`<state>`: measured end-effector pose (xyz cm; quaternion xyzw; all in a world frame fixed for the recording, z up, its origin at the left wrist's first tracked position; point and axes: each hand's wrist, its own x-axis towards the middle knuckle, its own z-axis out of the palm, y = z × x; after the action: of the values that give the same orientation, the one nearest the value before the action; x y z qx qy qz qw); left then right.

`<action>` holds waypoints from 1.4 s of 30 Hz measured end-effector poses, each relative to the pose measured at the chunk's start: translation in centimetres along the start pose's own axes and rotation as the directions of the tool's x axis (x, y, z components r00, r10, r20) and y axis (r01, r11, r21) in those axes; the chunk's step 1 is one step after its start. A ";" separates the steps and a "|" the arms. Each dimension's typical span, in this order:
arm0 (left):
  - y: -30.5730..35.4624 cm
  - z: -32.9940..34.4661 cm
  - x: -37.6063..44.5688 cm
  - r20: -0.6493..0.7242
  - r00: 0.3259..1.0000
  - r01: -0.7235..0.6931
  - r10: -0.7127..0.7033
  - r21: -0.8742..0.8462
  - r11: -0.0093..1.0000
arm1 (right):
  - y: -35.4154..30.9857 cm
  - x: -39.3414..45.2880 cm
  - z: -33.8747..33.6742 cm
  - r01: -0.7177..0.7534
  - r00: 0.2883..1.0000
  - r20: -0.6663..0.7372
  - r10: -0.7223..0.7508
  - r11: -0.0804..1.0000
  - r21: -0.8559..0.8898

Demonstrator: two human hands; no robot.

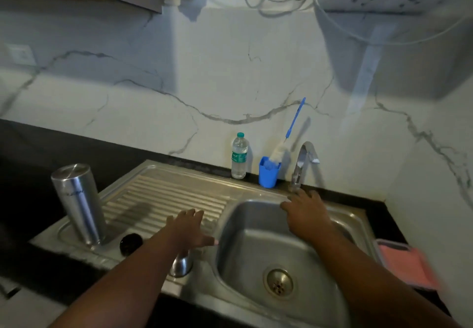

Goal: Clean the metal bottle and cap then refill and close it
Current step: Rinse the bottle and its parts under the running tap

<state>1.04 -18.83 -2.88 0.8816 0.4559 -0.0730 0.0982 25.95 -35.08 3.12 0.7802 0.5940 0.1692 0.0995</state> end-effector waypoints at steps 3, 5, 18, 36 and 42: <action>-0.7 1.7 -2.4 0.013 0.999 0.042 -0.043 0.038 0.998 | 0.2 -2.3 1.9 -0.019 0.998 0.062 0.017 0.999 0.035; -0.8 2.5 -3.6 0.026 0.997 0.066 -0.068 0.088 0.994 | 0.3 -3.3 2.5 -0.025 0.996 0.088 0.020 0.998 0.066; 0.4 1.2 -1.7 -0.066 0.997 -0.048 0.030 -0.301 0.952 | 2.3 -4.0 3.8 -0.097 0.982 0.171 0.080 0.991 0.096; 15.3 -0.3 8.5 0.290 0.896 0.250 0.337 -0.955 0.157 | 6.7 -0.5 10.5 -0.548 0.822 0.424 0.380 0.730 0.408; 19.1 0.8 11.0 0.377 0.855 0.394 0.357 -0.919 0.026 | 9.7 3.7 12.2 -0.539 0.832 0.395 0.390 0.737 0.407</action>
<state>22.98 -21.10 -3.99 0.4908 0.3393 0.0309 0.8019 40.16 -33.60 -4.19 0.9184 0.3801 -0.0855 -0.0689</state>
